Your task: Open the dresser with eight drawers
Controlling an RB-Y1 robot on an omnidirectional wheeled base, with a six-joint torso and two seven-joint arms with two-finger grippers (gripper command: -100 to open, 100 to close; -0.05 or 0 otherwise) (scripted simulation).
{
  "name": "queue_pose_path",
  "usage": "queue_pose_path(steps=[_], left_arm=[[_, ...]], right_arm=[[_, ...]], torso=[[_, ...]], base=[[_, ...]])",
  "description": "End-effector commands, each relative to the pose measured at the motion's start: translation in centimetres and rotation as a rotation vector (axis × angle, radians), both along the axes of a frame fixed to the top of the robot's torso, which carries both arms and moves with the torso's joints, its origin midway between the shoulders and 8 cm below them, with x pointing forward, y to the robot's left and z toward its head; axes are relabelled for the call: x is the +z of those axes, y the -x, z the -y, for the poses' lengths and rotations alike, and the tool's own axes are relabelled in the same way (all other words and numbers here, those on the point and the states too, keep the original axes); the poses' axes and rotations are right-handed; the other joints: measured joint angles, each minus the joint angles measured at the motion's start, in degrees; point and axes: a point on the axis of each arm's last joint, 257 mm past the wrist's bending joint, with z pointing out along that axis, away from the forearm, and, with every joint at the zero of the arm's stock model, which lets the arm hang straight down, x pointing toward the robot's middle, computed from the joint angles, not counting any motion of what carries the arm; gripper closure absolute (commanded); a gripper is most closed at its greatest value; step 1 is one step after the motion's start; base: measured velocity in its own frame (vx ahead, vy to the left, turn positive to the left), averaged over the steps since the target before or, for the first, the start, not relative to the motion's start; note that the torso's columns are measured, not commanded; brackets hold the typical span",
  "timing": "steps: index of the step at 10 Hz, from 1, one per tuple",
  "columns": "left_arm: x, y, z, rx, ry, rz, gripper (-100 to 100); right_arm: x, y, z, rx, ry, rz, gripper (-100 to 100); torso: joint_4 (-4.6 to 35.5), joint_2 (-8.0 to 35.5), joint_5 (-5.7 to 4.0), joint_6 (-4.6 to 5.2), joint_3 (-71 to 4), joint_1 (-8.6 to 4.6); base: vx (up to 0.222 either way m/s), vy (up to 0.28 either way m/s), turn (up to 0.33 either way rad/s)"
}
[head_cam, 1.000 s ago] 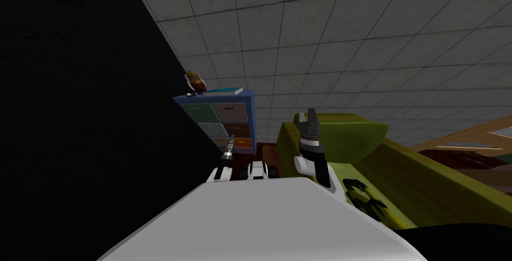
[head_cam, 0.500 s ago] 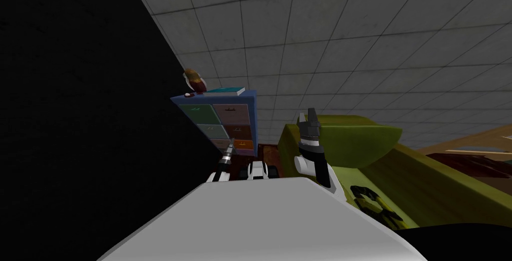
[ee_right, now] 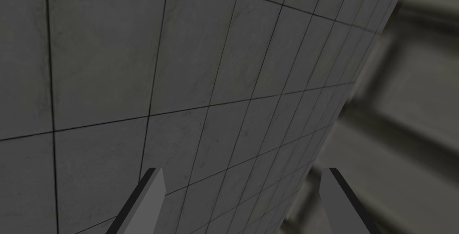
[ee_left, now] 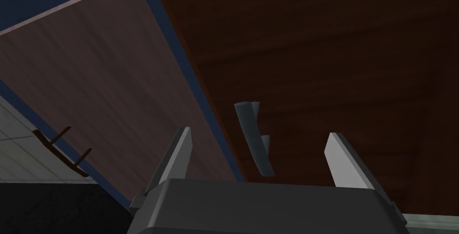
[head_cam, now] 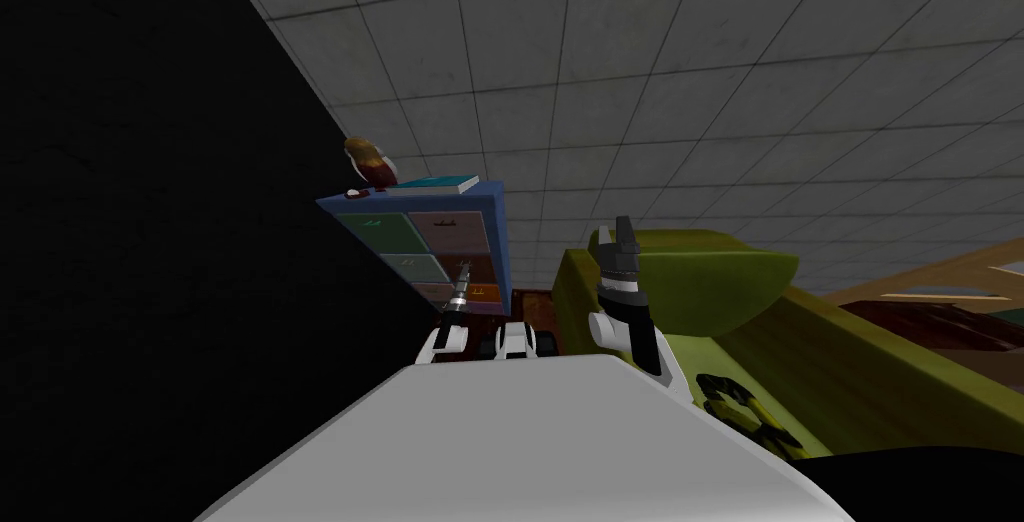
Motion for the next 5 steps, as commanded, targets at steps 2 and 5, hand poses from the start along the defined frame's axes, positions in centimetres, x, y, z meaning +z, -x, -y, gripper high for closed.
queue_pose_path(steps=[2,5], left_arm=[[0.96,-0.75,-0.01,0.001,0.001,0.002,-100],[0.39,-0.34,0.04,0.001,0.003,0.000,100]], right_arm=[[0.00,0.00,0.00,0.000,0.000,0.000,0],[0.00,0.00,0.00,0.000,0.000,0.000,0]], torso=[[-0.03,-0.14,-0.01,0.01,-0.08,-0.04],[0.04,0.15,-0.04,0.01,0.08,-0.13]], base=[[0.054,-0.010,-0.008],[-0.010,0.003,0.004]])
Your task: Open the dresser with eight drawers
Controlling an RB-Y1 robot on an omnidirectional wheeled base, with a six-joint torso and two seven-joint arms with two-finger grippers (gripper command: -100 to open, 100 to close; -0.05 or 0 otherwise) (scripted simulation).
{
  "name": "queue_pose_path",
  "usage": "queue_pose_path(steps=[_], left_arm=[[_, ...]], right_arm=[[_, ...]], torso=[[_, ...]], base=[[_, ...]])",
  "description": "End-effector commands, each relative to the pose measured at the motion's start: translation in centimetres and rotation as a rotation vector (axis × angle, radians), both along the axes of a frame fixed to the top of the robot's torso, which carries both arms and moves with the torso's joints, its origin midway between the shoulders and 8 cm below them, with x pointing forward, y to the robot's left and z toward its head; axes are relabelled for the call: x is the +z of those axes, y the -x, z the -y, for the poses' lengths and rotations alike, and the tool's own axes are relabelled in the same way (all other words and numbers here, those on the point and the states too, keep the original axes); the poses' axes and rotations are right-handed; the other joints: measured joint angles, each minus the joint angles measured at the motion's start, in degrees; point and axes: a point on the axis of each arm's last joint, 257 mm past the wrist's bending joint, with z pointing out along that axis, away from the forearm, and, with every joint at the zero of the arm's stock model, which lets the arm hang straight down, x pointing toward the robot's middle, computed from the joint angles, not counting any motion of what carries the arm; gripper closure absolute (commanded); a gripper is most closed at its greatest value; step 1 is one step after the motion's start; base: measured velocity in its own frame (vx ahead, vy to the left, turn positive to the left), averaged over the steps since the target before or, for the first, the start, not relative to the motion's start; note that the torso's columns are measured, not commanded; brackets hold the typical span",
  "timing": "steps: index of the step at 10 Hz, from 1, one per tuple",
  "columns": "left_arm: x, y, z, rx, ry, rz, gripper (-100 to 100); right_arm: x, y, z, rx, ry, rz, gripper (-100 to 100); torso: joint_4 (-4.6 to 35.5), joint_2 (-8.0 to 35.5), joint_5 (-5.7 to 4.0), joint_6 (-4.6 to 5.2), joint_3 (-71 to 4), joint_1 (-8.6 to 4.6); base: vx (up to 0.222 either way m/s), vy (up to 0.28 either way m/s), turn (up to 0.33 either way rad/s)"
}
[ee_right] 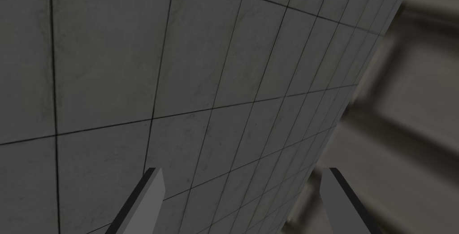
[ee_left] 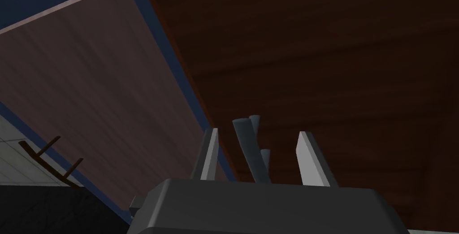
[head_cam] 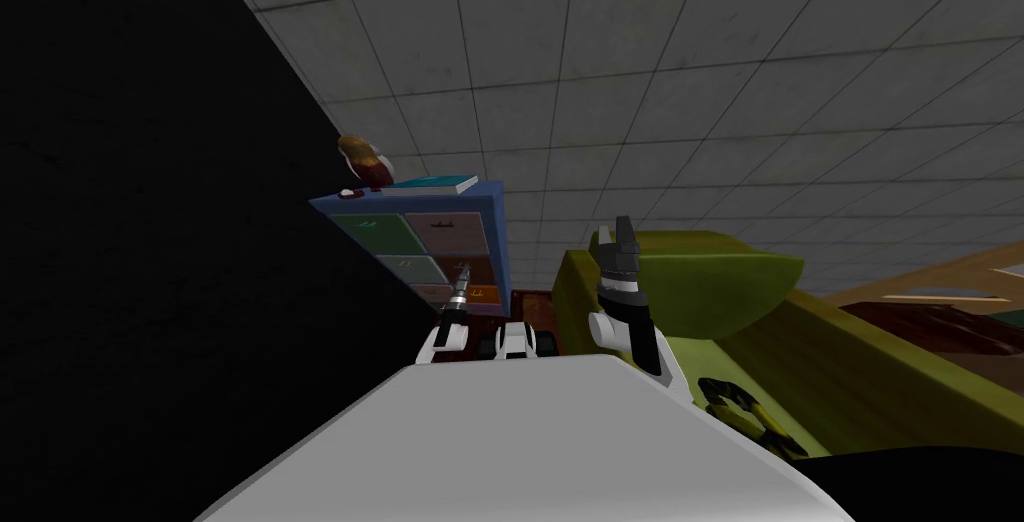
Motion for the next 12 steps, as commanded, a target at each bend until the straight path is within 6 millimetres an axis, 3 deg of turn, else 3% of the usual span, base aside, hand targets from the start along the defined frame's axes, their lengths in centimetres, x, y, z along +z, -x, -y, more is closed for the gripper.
queue_pose_path(steps=[1,4,12], left_arm=[[0.1,-0.7,0.2,-0.016,0.002,0.007,100],[0.1,-2.9,0.2,-0.052,0.004,0.005,100],[0.1,-2.9,0.2,-0.052,0.004,0.005,100]], right_arm=[[0.0,0.0,0.0,0.000,0.000,0.000,0],[0.0,0.0,0.0,0.000,0.000,0.000,0],[0.0,0.0,0.0,0.000,0.000,0.000,0]], torso=[[-0.09,-0.27,0.04,0.01,-0.11,0.07],[0.03,-0.32,-0.02,-0.39,-0.19,0.45],[0.10,-0.53,-0.03,-0.61,-0.30,0.80]], base=[[-0.058,-0.018,0.066],[-0.034,0.022,0.087],[-0.003,0.003,0.009]])
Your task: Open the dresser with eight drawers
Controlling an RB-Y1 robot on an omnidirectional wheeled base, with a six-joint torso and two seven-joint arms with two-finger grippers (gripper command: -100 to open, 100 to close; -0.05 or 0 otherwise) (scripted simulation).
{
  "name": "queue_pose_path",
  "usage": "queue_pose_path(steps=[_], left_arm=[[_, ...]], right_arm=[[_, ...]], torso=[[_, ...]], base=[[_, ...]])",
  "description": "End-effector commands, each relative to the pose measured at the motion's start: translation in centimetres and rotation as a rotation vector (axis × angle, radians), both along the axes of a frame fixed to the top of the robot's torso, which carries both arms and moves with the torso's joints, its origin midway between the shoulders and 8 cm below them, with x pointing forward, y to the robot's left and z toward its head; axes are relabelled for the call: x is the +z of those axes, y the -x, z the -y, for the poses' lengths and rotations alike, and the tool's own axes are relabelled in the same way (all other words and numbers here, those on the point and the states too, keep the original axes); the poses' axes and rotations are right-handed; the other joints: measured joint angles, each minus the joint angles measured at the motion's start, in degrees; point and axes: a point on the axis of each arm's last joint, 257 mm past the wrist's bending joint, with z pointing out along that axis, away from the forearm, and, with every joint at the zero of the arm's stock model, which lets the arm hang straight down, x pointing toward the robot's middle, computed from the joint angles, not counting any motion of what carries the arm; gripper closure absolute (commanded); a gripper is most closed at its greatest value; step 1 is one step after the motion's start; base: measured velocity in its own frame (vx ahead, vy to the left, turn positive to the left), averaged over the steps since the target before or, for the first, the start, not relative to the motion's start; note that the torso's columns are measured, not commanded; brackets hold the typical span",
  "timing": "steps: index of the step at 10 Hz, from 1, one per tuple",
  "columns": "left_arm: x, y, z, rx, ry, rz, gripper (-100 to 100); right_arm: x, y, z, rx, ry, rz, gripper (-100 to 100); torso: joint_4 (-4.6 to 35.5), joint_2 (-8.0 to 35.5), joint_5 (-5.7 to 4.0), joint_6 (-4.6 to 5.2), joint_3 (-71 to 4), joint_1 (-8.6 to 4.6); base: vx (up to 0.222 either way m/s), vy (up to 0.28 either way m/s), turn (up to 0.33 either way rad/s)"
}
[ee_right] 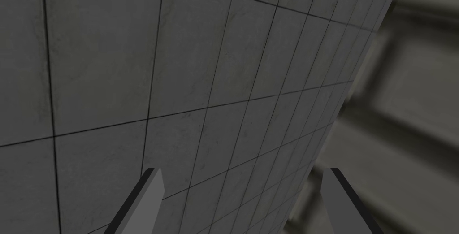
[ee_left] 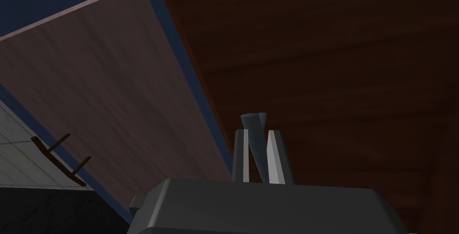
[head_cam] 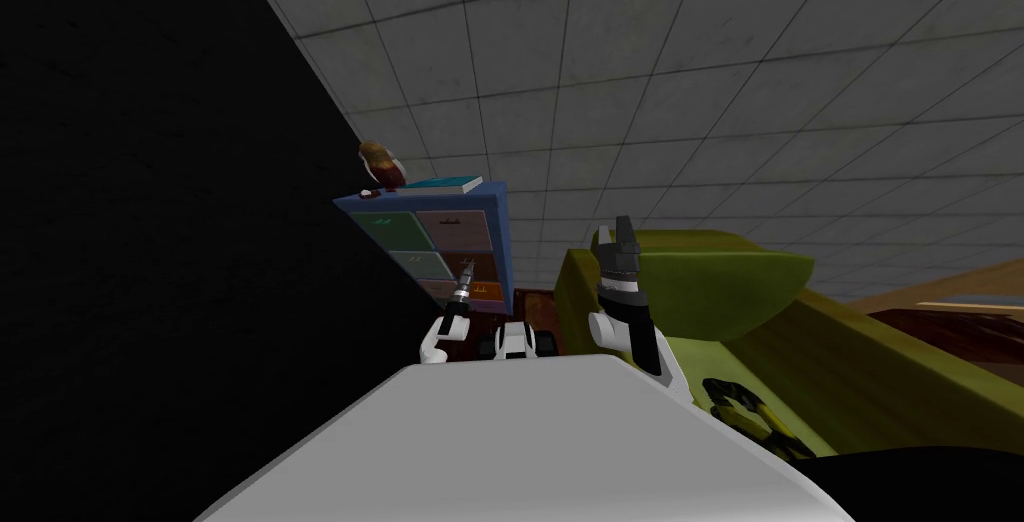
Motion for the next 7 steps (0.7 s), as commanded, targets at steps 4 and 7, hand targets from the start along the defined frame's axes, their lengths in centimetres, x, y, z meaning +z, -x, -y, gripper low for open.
queue_pose_path(steps=[4,7], left_arm=[[0.7,0.0,-0.1,0.002,-0.005,0.003,100],[1.0,0.0,-0.2,0.004,-0.009,0.004,100]], right_arm=[[0.0,0.0,0.0,0.000,0.000,0.000,0],[0.0,0.0,0.0,0.000,0.000,0.000,0]], torso=[[0.00,0.48,0.03,0.01,0.27,-0.15],[0.07,0.41,-0.02,-0.04,0.22,-0.17]], base=[[-0.041,0.010,0.018],[-0.065,0.006,0.003]])
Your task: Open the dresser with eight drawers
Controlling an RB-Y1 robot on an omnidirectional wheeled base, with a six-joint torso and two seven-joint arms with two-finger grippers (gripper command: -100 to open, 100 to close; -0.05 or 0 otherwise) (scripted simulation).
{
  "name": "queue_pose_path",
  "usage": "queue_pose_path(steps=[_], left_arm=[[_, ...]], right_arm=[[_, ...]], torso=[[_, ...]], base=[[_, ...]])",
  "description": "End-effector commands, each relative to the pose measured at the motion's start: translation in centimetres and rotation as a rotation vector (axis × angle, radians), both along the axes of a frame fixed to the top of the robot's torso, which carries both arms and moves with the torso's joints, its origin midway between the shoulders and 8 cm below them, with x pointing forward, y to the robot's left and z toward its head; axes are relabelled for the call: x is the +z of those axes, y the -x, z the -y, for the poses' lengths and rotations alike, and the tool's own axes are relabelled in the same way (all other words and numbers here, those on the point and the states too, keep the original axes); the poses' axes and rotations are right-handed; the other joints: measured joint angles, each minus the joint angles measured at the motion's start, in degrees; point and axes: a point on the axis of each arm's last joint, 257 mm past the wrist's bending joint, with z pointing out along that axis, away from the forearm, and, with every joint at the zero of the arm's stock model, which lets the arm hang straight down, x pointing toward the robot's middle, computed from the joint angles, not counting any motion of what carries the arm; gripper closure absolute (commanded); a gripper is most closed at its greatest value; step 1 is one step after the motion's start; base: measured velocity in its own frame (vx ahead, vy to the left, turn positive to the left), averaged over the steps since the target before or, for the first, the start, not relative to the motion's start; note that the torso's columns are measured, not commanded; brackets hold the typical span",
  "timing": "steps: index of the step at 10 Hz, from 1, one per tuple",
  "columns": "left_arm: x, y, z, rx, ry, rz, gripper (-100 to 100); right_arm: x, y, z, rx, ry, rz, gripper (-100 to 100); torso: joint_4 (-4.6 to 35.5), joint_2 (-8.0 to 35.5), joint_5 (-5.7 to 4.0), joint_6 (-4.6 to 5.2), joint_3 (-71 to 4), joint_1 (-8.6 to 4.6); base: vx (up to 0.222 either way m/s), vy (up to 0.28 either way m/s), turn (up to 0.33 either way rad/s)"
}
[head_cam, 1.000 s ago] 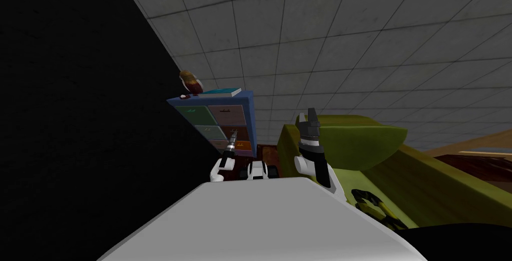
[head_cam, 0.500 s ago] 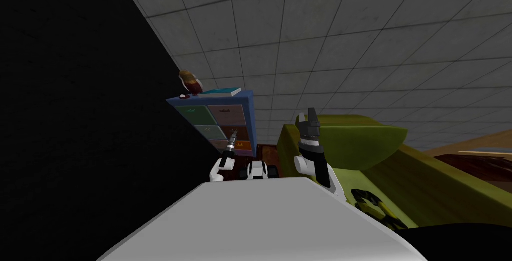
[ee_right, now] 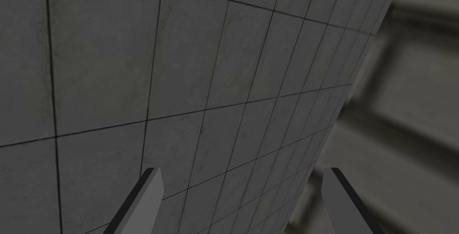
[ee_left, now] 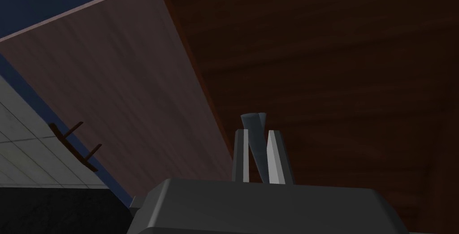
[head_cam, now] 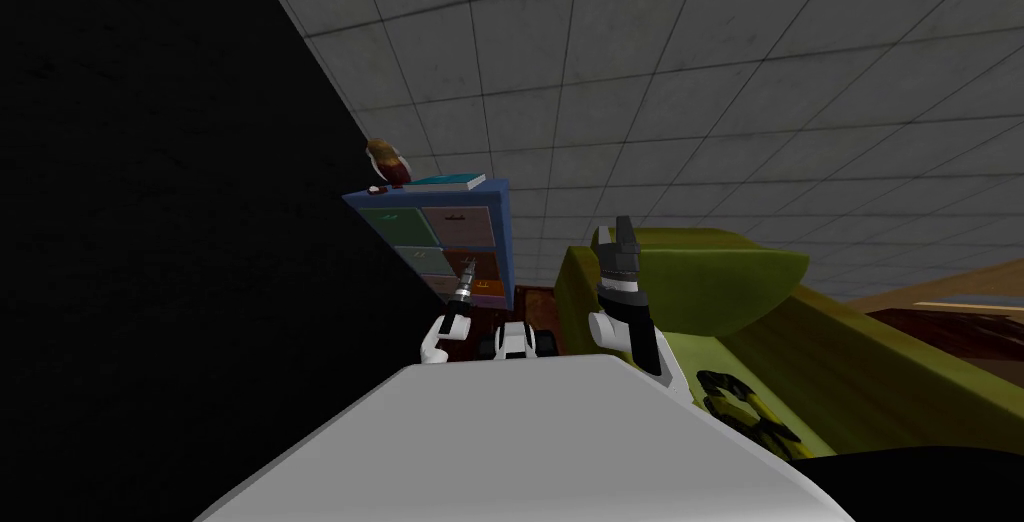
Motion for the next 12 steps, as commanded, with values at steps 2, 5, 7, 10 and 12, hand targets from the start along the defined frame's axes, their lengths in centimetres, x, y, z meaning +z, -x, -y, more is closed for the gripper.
queue_pose_path(steps=[2,5,7,10,12], left_arm=[[0.5,0.0,-1.1,0.016,-0.008,0.006,100],[0.2,0.1,0.0,0.000,-0.003,-0.003,100],[0.4,0.5,0.1,-0.002,-0.005,0.002,100],[0.9,0.9,-0.1,0.000,-0.008,0.013,100],[1.9,-0.1,0.6,-0.010,-0.006,0.000,-100]], right_arm=[[0.0,0.0,0.0,0.000,0.000,0.000,0],[0.0,0.0,0.0,0.000,0.000,0.000,0],[0.0,0.0,0.0,0.000,0.000,0.000,0],[0.0,0.0,0.0,0.000,0.000,0.000,0],[0.0,0.0,0.0,0.000,0.000,0.000,0]], torso=[[0.01,0.04,0.00,0.00,0.02,0.00],[0.07,0.12,-0.01,-0.08,0.07,0.10],[-0.06,0.08,0.01,0.27,0.04,-0.26],[-0.02,0.23,0.01,0.31,0.15,-0.34],[-0.12,-0.27,0.00,0.50,-0.15,-0.49]], base=[[-0.055,0.007,0.023],[-0.047,0.000,0.000],[-0.103,0.009,0.033],[-0.202,0.009,0.045],[-0.066,0.003,0.001]])
